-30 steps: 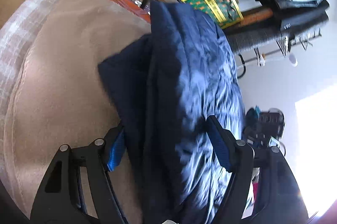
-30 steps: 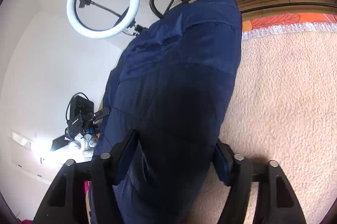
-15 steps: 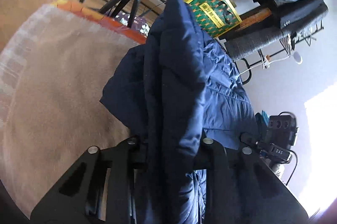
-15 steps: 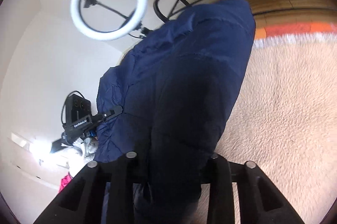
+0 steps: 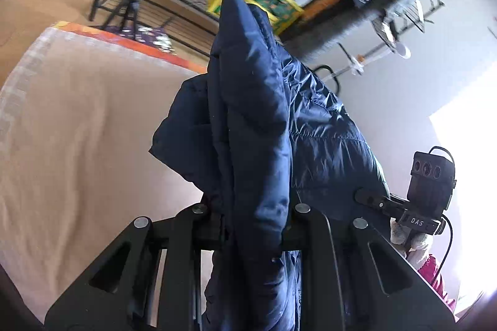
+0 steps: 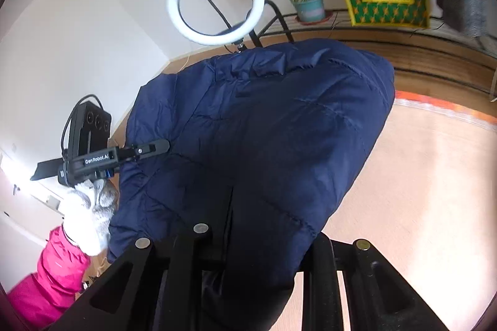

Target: Fold large clothes

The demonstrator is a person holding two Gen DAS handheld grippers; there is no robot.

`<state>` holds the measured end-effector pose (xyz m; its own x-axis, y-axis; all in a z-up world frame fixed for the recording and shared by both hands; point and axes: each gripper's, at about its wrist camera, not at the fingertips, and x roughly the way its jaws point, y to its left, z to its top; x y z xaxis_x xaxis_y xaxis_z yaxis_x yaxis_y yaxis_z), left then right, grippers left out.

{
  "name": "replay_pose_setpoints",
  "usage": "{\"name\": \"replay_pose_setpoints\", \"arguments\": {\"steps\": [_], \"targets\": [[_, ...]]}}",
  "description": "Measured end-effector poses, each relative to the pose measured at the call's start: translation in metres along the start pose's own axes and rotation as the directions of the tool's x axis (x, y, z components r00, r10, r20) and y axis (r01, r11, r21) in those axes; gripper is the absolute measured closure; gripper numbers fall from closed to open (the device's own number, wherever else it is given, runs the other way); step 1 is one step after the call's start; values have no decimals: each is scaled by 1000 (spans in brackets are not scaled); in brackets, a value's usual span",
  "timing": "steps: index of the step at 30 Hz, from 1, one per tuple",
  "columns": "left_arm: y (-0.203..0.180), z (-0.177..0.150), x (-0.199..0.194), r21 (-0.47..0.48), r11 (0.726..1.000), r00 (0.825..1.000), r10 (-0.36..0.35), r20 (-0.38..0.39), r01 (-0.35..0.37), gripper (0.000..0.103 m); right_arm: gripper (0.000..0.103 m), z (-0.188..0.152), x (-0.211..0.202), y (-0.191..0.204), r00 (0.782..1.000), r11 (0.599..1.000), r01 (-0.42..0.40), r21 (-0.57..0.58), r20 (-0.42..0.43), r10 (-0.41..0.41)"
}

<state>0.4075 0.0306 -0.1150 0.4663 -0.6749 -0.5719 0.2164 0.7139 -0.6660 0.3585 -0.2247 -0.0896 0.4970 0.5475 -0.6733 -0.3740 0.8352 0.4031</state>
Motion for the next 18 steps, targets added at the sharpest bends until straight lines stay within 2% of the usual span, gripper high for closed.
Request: {"name": "replay_pose_setpoints", "arguments": {"steps": [7, 13, 18], "targets": [[-100, -34, 10, 88, 994, 997, -64, -40, 67, 84, 82, -44, -99, -16, 995, 997, 64, 33, 77, -66], [-185, -60, 49, 146, 980, 988, -119, -97, 132, 84, 82, -76, -180, -49, 981, 987, 147, 71, 119, -155], [-248, -70, 88, 169, 963, 974, -189, -122, 208, 84, 82, -86, -241, -77, 959, 971, 228, 72, 154, -237]]}}
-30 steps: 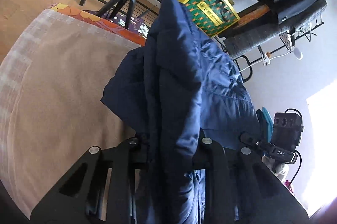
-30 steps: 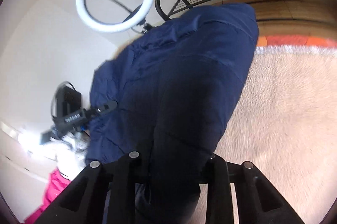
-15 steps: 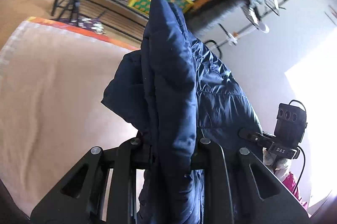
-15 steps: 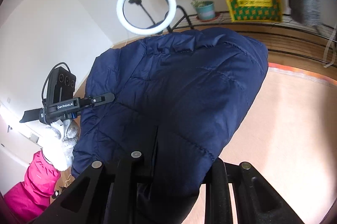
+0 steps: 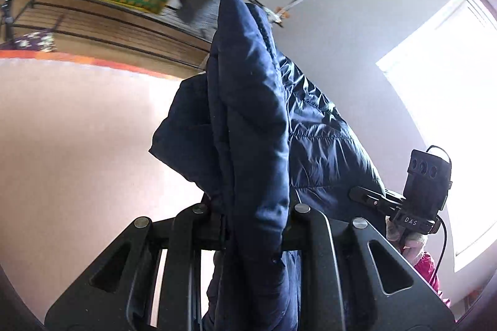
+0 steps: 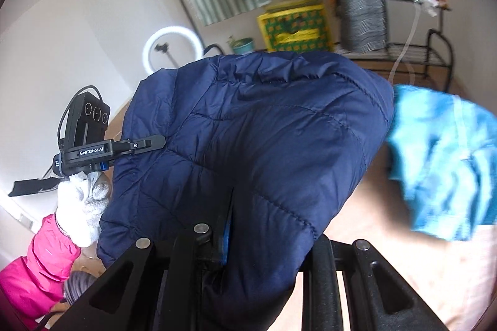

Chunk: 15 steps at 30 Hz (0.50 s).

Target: Fold large clothes

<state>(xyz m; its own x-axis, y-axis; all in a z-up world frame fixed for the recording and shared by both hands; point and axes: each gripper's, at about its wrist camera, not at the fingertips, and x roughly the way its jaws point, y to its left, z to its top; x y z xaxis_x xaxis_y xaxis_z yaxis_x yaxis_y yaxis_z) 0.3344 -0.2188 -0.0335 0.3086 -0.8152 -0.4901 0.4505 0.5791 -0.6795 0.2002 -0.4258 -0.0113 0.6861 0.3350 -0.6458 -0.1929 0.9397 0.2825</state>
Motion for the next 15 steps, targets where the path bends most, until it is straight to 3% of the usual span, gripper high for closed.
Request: {"name": "replay_pose_setpoints", "arguments": {"steps": [5, 15], "targets": [[-45, 12, 50, 39, 998, 999, -48, -13, 48, 84, 83, 6, -43, -46, 997, 997, 74, -16, 34, -73], [-106, 43, 165, 82, 993, 995, -85, -48, 89, 84, 83, 19, -84, -144, 981, 985, 172, 19, 88, -173]]}}
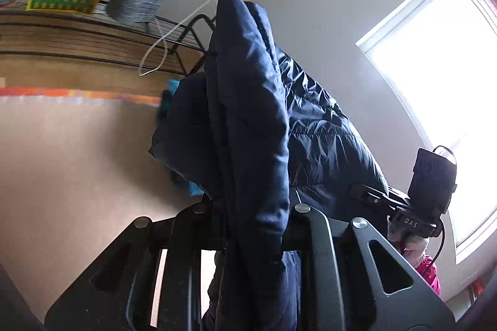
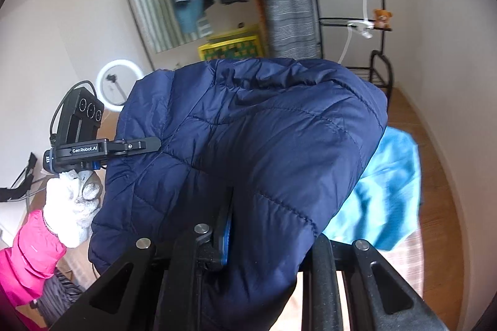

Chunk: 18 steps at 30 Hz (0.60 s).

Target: Fold large clothes

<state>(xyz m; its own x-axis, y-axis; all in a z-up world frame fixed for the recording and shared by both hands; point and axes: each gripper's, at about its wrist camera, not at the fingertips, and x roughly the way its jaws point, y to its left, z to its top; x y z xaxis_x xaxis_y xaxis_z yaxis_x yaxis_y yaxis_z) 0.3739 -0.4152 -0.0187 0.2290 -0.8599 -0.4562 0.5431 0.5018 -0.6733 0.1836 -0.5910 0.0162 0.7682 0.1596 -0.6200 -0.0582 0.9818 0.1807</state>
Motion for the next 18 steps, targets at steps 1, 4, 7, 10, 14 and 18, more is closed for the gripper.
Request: {"name": "replay_pose_setpoints", "arguments": {"steps": [1, 4, 7, 10, 14, 18], "targets": [[-2, 4, 12, 5, 1000, 1000, -4, 0, 4, 84, 83, 2, -1, -12, 1000, 1000, 9, 7, 7, -9], [-11, 16, 51, 16, 1000, 1000, -18, -8, 18, 84, 83, 9, 1, -44, 999, 999, 38, 19, 19, -39], [-15, 24, 84, 25, 999, 1000, -24, -17, 24, 84, 83, 19, 5, -76, 997, 998, 63, 29, 34, -64], [-16, 37, 112, 32, 999, 1000, -27, -13, 28, 84, 83, 29, 13, -101, 995, 996, 81, 40, 49, -83], [-9, 51, 141, 48, 999, 1000, -15, 4, 15, 84, 83, 42, 37, -132, 993, 996, 88, 32, 76, -90], [1, 60, 159, 62, 998, 1000, 17, 17, -18, 84, 83, 46, 71, -156, 994, 997, 66, 49, 84, -70]]}}
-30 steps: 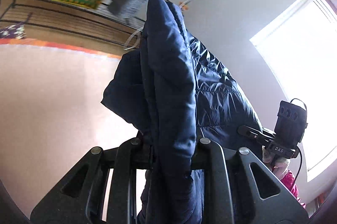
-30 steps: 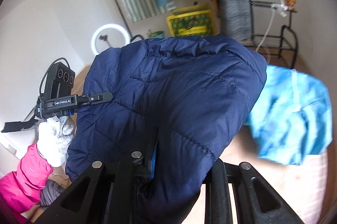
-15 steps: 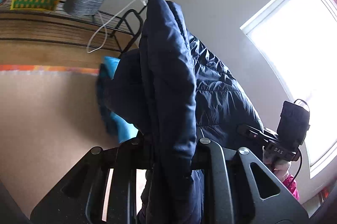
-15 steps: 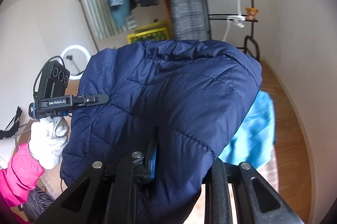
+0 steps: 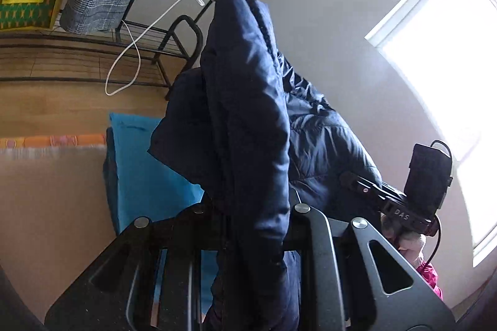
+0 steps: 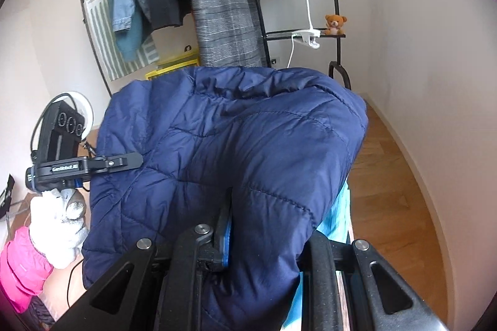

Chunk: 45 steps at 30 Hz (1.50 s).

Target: Fold large clothes

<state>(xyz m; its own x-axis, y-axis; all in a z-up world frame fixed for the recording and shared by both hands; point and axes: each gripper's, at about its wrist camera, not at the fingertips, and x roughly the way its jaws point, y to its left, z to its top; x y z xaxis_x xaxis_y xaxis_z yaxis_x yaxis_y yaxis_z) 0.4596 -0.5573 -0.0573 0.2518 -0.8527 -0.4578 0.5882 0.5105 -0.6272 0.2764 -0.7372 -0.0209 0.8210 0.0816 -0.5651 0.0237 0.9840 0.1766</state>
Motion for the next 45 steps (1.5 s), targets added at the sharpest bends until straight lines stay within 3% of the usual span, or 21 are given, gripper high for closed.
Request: {"name": "replay_pose_setpoints", "arguments": {"steps": [4, 8, 10, 13, 15, 19, 23, 26, 30, 33, 35, 37, 39, 41, 42, 45], "targets": [[25, -4, 19, -10, 998, 998, 60, 5, -60, 84, 83, 1, 47, -11, 1000, 1000, -16, -18, -26, 15], [76, -14, 50, -88, 987, 991, 132, -36, -135, 84, 65, -10, 101, -31, 982, 994, 110, -10, -156, -110], [90, -19, 56, -114, 984, 990, 132, -38, -136, 83, 57, -15, 105, -38, 981, 993, 115, 12, -161, -112], [95, -22, 58, -102, 983, 988, 150, -25, -151, 81, 34, -19, 92, -47, 972, 978, 206, 29, -125, -201], [98, -22, 59, -121, 982, 990, 140, -24, -142, 81, 32, -22, 74, -57, 968, 969, 235, 74, -106, -227], [100, -18, 58, -137, 982, 991, 127, -41, -132, 75, 31, -47, 23, -69, 993, 965, 110, 240, -64, -98], [93, -16, 47, -106, 984, 988, 140, -62, -146, 69, 18, -92, -11, -62, 998, 950, 46, 308, -64, -27], [85, -14, 29, -71, 983, 984, 167, -57, -171, 69, 18, -137, -30, -59, 997, 929, -12, 370, -61, 37], [69, -11, -8, -12, 969, 969, 246, 21, -245, 69, 18, -169, -32, -42, 995, 951, -46, 307, -75, 72], [56, -7, -31, -7, 972, 966, 235, 105, -235, 69, 18, -176, -18, -26, 992, 979, -5, 206, -124, 31], [42, -4, -32, 50, 971, 966, 224, 126, -232, 69, 24, -174, -9, -19, 991, 986, 27, 163, -135, -5], [26, -6, -18, 128, 967, 974, 211, 87, -221, 69, 37, -167, 0, -20, 991, 986, 63, 151, -124, -45], [15, -14, 3, 193, 956, 975, 220, 32, -222, 69, 70, -160, 6, -26, 990, 984, 73, 162, -133, -52], [13, -22, 23, 220, 946, 969, 248, -14, -239, 69, 84, -157, 9, -29, 983, 981, 122, 150, -156, -99], [18, -27, 40, 222, 943, 961, 269, -64, -249, 69, 93, -153, 7, -31, 974, 974, 184, 130, -158, -163], [26, -41, 62, 217, 934, 944, 312, -107, -284, 69, 97, -152, -7, -49, 978, 959, 195, 206, -119, -173]]}}
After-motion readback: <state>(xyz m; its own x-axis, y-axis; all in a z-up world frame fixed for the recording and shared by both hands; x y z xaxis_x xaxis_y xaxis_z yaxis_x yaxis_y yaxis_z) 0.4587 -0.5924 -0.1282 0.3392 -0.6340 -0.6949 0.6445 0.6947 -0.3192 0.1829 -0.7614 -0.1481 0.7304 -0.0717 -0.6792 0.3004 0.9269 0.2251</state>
